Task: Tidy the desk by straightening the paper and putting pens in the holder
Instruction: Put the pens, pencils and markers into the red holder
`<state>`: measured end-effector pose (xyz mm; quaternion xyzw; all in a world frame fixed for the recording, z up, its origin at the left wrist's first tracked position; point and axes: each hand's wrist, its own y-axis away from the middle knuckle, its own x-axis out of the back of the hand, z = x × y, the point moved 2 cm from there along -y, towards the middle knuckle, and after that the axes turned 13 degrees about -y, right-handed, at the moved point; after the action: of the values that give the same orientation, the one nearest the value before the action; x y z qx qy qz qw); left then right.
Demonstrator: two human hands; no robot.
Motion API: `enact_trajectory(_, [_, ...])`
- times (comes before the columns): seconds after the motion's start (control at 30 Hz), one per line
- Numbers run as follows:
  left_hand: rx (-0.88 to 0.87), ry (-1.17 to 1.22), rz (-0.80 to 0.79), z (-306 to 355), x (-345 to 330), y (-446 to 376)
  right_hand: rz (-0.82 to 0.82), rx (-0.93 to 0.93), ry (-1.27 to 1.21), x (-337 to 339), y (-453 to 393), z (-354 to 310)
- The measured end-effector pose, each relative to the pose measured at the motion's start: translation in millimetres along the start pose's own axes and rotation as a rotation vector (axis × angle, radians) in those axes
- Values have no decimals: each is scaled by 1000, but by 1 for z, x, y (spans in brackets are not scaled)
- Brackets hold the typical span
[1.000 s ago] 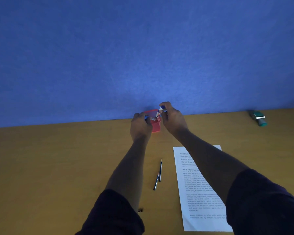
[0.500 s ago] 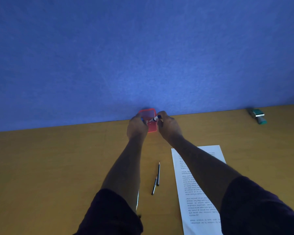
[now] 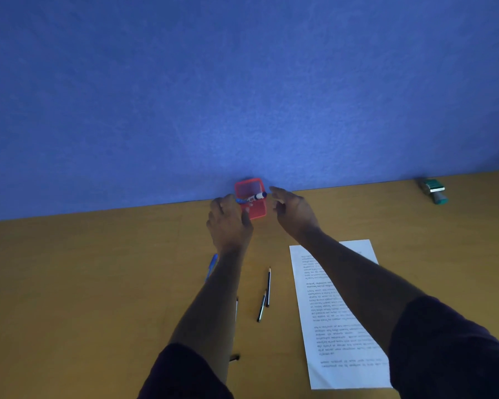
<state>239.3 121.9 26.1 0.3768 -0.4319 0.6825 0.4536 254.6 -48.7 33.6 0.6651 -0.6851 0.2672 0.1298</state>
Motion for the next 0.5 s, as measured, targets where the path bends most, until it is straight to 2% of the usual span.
enact_trajectory(0.1, [2,14,50,-8,-2,42,-71,36,-7,14,24,11])
enact_trajectory(0.27, [-137,-143,-12,-25,-3,114,-264,76,356,36,74,30])
enact_trajectory(0.5, [-250,-234,-76,-34,5,190,-435,221,488,17,143,12])
